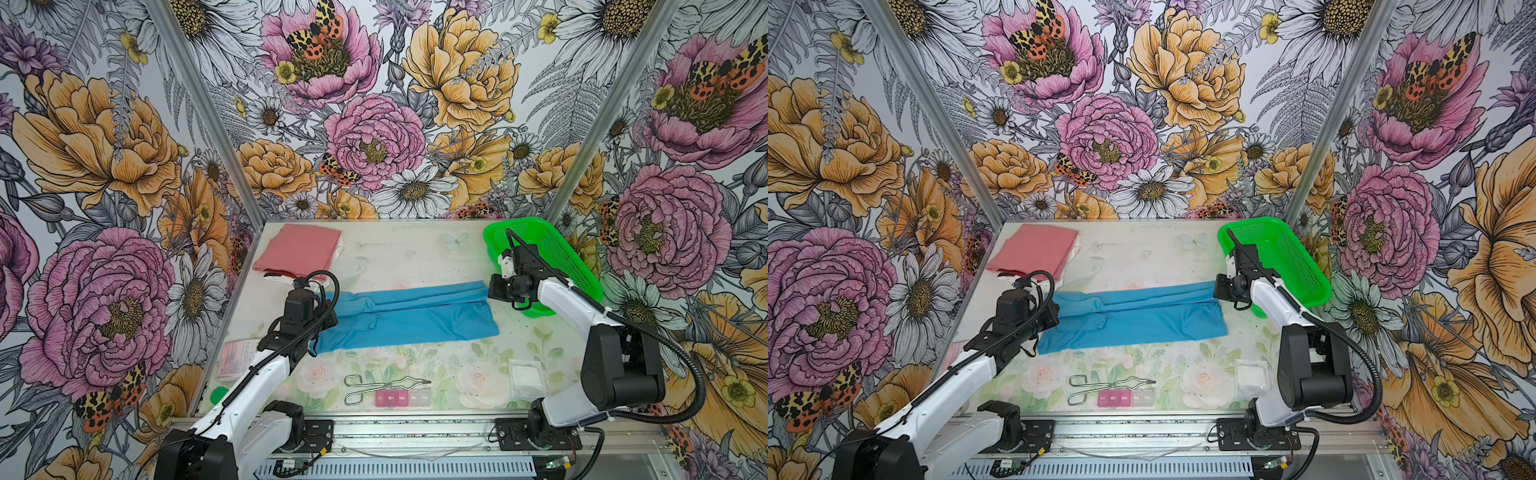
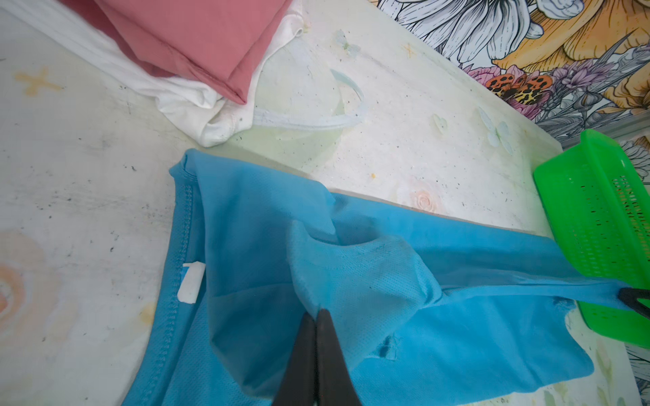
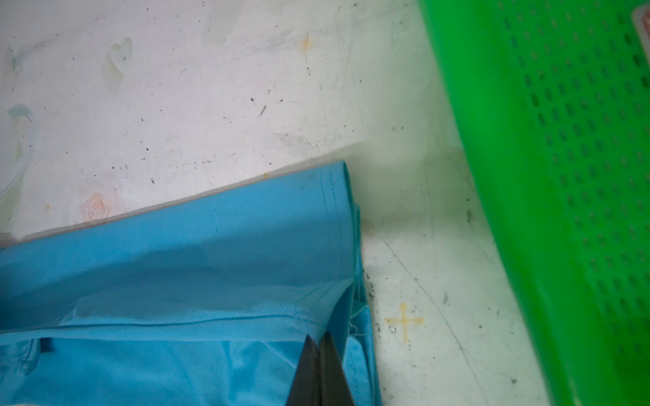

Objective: Fold and stack t-shirts
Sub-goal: Fold the T-shirt.

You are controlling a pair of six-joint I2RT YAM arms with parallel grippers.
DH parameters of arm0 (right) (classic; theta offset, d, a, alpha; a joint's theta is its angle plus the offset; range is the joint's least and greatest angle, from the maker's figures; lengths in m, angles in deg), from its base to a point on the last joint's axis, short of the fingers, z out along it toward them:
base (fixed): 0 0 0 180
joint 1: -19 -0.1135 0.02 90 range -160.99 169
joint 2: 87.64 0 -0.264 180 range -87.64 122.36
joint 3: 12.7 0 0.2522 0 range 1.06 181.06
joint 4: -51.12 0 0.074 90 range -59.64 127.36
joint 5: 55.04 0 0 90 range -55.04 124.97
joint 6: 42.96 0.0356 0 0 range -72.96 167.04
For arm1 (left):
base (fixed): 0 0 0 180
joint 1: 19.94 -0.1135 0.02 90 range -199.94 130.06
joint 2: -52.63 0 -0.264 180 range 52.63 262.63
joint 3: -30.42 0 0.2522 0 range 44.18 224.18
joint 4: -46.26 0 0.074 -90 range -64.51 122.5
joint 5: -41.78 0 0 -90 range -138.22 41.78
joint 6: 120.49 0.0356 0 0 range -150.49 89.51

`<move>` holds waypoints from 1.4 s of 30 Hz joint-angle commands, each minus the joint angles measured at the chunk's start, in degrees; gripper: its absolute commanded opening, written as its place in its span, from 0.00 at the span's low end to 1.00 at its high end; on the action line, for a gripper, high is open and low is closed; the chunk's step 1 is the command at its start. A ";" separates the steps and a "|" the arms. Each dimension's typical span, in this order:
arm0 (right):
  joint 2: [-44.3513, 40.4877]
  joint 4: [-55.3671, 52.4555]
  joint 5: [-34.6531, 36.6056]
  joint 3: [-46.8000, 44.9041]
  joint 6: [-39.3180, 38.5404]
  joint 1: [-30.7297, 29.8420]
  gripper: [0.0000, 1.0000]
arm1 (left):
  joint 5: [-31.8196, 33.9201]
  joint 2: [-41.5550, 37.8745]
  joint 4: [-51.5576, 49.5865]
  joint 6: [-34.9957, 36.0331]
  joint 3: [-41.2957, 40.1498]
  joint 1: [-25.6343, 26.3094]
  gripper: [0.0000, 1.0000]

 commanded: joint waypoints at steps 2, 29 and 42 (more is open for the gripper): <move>-3.29 4.27 3.94 -3.98 3.19 0.17 0.00 | 1.55 -0.98 -0.01 -1.41 -1.12 -0.55 0.00; -18.77 5.36 4.12 -12.71 5.15 -4.48 0.56 | 2.91 -8.33 -6.16 -4.68 -0.32 -0.56 0.95; 3.10 2.85 -5.75 0.43 -0.31 -12.34 0.99 | -7.50 5.25 5.47 -7.52 5.02 5.65 0.99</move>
